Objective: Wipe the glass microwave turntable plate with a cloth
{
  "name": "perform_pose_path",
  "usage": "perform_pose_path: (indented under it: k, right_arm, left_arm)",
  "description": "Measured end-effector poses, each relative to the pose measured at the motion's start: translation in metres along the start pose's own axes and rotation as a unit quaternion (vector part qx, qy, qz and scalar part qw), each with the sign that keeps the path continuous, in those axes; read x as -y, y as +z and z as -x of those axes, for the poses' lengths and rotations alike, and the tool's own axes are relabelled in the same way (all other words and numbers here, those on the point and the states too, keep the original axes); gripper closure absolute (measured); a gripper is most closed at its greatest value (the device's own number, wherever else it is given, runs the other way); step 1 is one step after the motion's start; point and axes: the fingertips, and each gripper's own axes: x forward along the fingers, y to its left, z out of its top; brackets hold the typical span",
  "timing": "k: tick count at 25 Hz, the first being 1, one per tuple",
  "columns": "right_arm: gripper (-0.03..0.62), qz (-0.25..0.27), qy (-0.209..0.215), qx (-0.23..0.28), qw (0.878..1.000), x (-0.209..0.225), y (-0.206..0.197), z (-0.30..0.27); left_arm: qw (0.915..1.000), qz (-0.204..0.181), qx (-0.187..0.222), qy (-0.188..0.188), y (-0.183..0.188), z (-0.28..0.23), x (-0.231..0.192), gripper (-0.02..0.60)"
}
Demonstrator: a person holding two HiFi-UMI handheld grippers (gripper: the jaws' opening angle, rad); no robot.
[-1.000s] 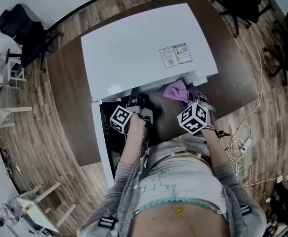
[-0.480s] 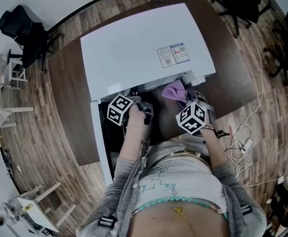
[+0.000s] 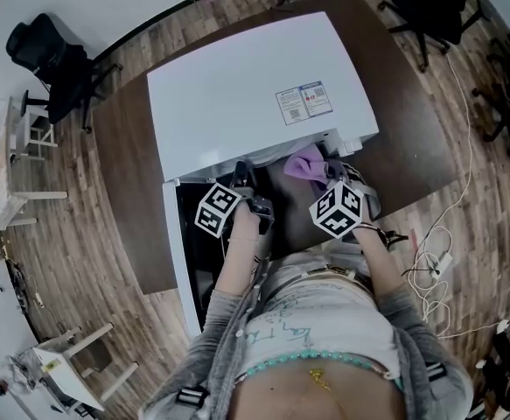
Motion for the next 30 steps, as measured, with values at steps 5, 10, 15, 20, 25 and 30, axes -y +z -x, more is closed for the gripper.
perform_pose_path:
  k: [5,10,15,20,25,30]
  right_arm:
    - [0.482,0.005,0.008,0.007,1.000,-0.004,0.007,-0.002]
    - [0.482,0.005,0.014,0.011,1.000,-0.008,0.012,-0.005]
    - [0.482,0.003,0.022,0.014,1.000,-0.012,0.015,-0.008]
    - [0.482,-0.005,0.027,0.021,0.999,-0.016,0.021,-0.009]
    - [0.482,-0.006,0.046,0.031,0.998,-0.020,0.028,-0.006]
    - [0.482,-0.012,0.050,0.059,0.997,-0.015,0.039,0.000]
  left_arm:
    - [0.9996,-0.025,-0.008,-0.012,-0.010,0.013,-0.001,0.428]
    - [0.9970,-0.063,-0.026,-0.036,-0.022,0.021,0.008,0.431]
    - [0.9917,-0.105,-0.039,-0.062,-0.031,0.029,0.018,0.506]
    - [0.9859,-0.127,-0.071,-0.082,-0.047,0.035,0.024,0.544]
    - [0.9730,-0.176,-0.110,-0.100,-0.061,0.041,0.035,0.571]
    - [0.9572,-0.240,-0.122,-0.106,-0.062,0.044,0.044,0.571]
